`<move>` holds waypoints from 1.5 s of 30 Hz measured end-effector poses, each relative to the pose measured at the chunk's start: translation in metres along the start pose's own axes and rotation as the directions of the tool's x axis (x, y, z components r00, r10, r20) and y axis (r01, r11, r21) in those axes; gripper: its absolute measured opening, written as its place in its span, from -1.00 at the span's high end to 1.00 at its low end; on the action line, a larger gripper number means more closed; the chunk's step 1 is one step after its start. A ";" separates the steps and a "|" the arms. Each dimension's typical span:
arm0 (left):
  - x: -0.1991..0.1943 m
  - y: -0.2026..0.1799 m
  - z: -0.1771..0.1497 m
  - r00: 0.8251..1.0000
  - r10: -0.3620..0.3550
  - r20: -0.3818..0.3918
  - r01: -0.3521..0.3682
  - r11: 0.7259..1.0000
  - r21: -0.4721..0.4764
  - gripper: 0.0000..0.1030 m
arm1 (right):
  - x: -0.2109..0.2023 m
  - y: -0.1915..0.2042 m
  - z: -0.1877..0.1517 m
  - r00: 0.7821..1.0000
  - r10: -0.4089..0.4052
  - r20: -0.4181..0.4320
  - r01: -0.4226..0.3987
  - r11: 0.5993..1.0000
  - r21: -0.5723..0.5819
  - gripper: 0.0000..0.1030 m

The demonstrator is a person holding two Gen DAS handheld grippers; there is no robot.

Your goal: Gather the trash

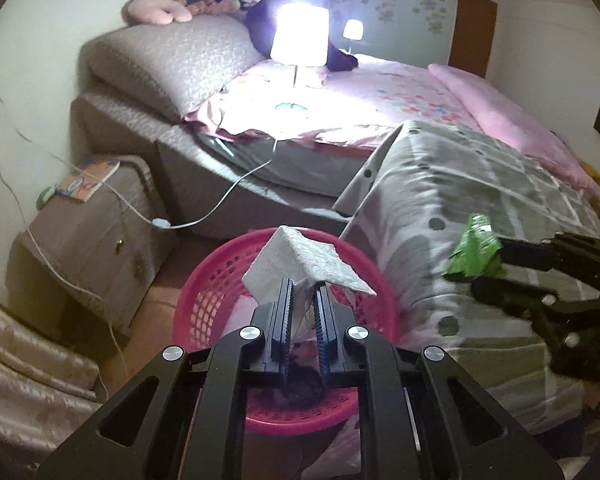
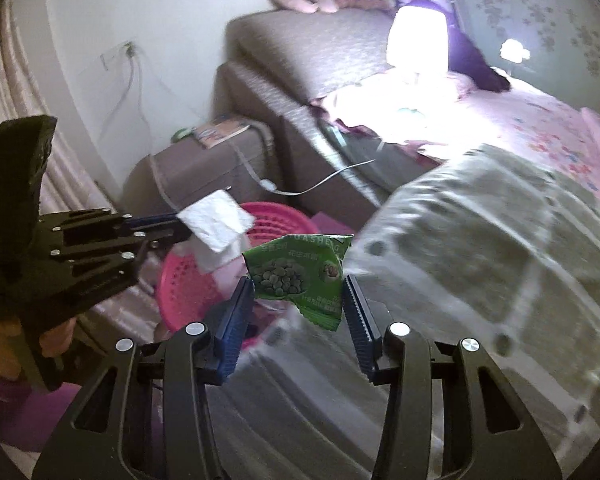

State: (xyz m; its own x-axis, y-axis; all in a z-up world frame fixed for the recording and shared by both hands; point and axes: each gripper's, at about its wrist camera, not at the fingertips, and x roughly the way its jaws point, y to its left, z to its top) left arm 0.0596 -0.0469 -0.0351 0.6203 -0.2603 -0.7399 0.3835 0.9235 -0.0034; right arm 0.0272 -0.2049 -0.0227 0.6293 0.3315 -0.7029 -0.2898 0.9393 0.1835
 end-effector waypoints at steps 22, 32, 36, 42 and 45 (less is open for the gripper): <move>-0.008 0.034 -0.002 0.995 0.098 0.029 -0.094 0.990 -0.109 -0.41 | 0.026 0.018 0.008 1.000 0.006 0.018 -0.006 0.999 0.032 -0.67; -0.036 0.025 -0.002 0.971 0.224 0.088 -0.216 0.972 -0.097 -0.60 | -0.001 0.032 0.002 0.995 -0.047 0.091 0.040 0.996 0.075 -0.86; -0.048 0.026 -0.007 0.961 0.254 0.108 -0.242 0.964 -0.112 -0.62 | -0.010 0.038 0.001 0.990 -0.067 0.125 0.058 0.996 0.071 -0.86; -0.063 0.030 -0.014 0.958 0.262 0.117 -0.245 0.959 -0.141 -0.64 | -0.018 0.046 -0.002 0.986 -0.074 0.149 0.063 0.995 0.075 -0.86; -0.068 0.030 -0.017 0.957 0.265 0.122 -0.246 0.958 -0.150 -0.65 | -0.021 0.048 -0.004 0.984 -0.072 0.163 0.058 0.994 0.092 -0.86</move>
State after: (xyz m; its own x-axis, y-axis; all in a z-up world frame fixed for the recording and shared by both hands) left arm 0.0181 0.0035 0.0037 0.7784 -0.0387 -0.6266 0.1122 0.9906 0.0783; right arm -0.0033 -0.1670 -0.0015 0.7574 0.2727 -0.5932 -0.1856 0.9610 0.2048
